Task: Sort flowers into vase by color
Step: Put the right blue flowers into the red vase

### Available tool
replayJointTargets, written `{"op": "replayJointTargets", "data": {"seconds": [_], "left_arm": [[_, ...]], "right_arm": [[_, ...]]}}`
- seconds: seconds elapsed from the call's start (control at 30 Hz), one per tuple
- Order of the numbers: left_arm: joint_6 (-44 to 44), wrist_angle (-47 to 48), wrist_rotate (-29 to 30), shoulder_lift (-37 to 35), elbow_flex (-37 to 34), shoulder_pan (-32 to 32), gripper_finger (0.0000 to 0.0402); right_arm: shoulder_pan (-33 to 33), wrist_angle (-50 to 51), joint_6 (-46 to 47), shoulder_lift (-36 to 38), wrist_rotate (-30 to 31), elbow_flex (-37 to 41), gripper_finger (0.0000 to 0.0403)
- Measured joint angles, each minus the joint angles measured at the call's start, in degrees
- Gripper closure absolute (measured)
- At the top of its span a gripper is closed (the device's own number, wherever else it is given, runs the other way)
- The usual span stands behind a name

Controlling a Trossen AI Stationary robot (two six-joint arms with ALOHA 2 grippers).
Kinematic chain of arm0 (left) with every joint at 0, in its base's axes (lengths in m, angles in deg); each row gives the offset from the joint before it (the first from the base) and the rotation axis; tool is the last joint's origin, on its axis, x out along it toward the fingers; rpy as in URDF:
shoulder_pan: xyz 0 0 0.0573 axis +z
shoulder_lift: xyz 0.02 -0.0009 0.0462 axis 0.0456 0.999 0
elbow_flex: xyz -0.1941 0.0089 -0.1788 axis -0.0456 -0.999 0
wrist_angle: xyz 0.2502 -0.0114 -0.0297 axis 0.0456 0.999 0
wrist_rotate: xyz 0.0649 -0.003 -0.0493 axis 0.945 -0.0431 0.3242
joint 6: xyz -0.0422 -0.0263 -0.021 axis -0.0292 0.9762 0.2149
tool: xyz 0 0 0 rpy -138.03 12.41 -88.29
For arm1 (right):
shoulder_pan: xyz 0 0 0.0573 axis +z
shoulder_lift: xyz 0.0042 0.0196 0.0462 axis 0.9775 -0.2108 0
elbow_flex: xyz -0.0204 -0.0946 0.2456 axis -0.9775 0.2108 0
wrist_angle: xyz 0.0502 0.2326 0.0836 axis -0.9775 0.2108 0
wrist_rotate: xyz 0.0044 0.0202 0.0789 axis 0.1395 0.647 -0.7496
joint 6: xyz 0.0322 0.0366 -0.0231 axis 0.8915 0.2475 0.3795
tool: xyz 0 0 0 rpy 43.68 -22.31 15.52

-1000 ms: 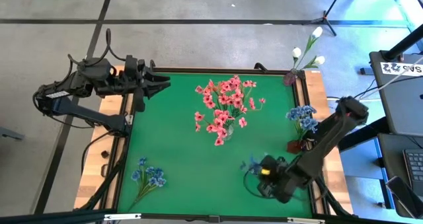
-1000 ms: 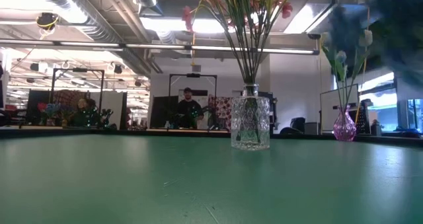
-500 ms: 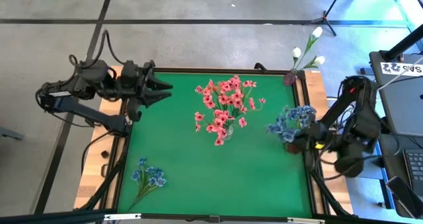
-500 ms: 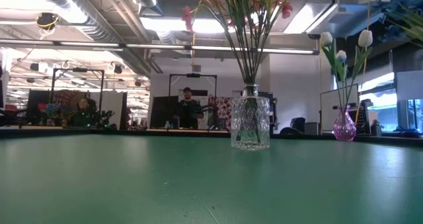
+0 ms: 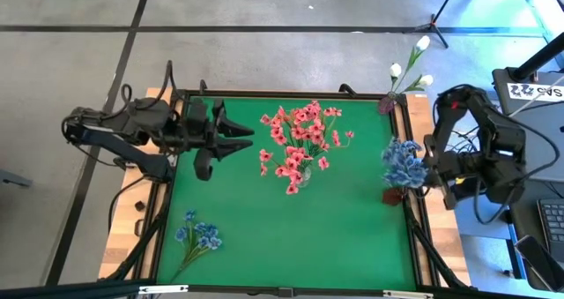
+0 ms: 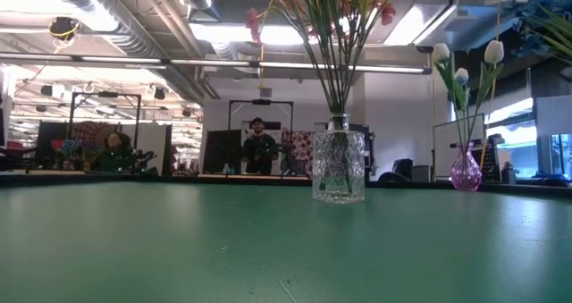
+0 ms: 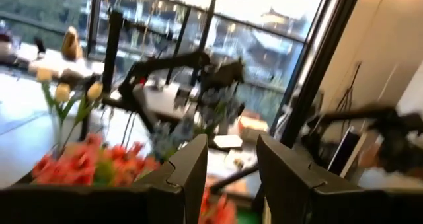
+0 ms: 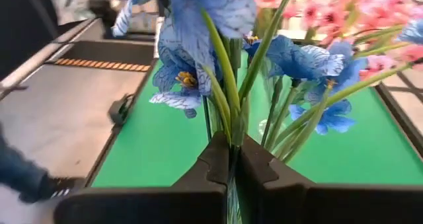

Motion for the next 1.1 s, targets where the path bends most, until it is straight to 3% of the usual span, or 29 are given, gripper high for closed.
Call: {"op": "replayJointTargets", "data": {"seconds": [0.17, 0.3, 0.47, 0.87, 1.1], "left_arm": [[-0.09, -8.91, 0.33, 2.13, 0.0, 0.03, 0.0273], [-2.31, -12.08, 2.72, 3.41, 0.0, 0.04, 0.0273], [-2.7, -13.2, 5.52, 4.29, 0.0, 0.04, 0.0273], [-1.78, -18.32, 6.15, 4.34, -0.04, -0.42, 0.0274], [-0.98, -19.36, 8.38, 4.34, -0.04, -0.37, 0.0274]], "right_arm": [[6.23, -4.57, -0.2, 3.92, 3.38, 5.97, 0.04], [9.84, -8.04, -2.81, 6.49, -0.35, 8.68, 0.04], [13.11, -8.28, -3.77, 9.29, -0.09, 8.7, 0.04], [22.25, -10.75, -11.12, 10.43, 9.62, 12.73, 0.04], [25.5, -10.73, -14.47, 10.33, 11.29, 11.05, 0.04]]}}
